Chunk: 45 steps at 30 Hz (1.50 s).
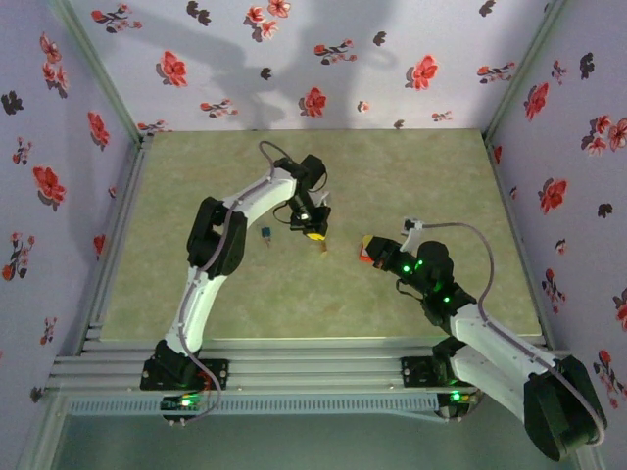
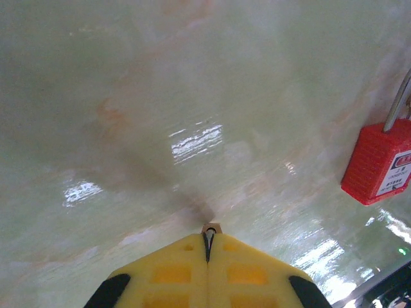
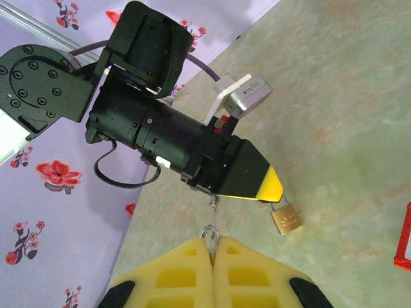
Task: Lock with the key
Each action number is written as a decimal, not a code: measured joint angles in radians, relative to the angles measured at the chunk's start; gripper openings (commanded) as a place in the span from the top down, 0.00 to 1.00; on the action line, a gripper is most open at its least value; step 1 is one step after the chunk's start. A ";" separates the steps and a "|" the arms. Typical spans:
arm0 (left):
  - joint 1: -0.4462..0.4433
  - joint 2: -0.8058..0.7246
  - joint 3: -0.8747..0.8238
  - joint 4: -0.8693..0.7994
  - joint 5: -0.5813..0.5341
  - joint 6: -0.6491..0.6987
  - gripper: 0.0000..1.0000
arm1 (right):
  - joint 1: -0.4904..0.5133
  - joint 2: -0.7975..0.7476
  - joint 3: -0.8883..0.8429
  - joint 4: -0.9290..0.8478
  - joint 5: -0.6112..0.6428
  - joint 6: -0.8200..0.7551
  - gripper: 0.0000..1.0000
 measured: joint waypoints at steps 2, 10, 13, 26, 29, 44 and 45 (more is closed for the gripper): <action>0.000 0.007 0.012 -0.009 0.000 0.004 1.00 | 0.000 0.001 0.000 0.004 -0.001 0.000 1.00; 0.000 0.034 0.052 -0.035 0.000 0.016 1.00 | 0.000 0.008 0.000 0.012 -0.003 0.000 1.00; 0.000 0.040 0.062 -0.040 0.000 0.023 0.96 | 0.000 0.008 0.000 0.012 -0.004 0.000 1.00; 0.000 0.046 0.068 -0.044 0.000 0.031 0.91 | 0.000 0.014 0.000 0.012 -0.007 0.001 1.00; 0.000 0.047 0.070 -0.044 0.001 0.034 0.90 | 0.000 0.015 0.000 0.013 -0.008 0.001 1.00; 0.000 0.068 0.090 -0.044 0.003 0.039 0.85 | 0.000 0.015 0.000 0.019 -0.011 0.001 1.00; 0.000 0.072 0.092 -0.044 0.003 0.041 0.84 | 0.000 0.015 0.000 0.019 -0.011 0.001 1.00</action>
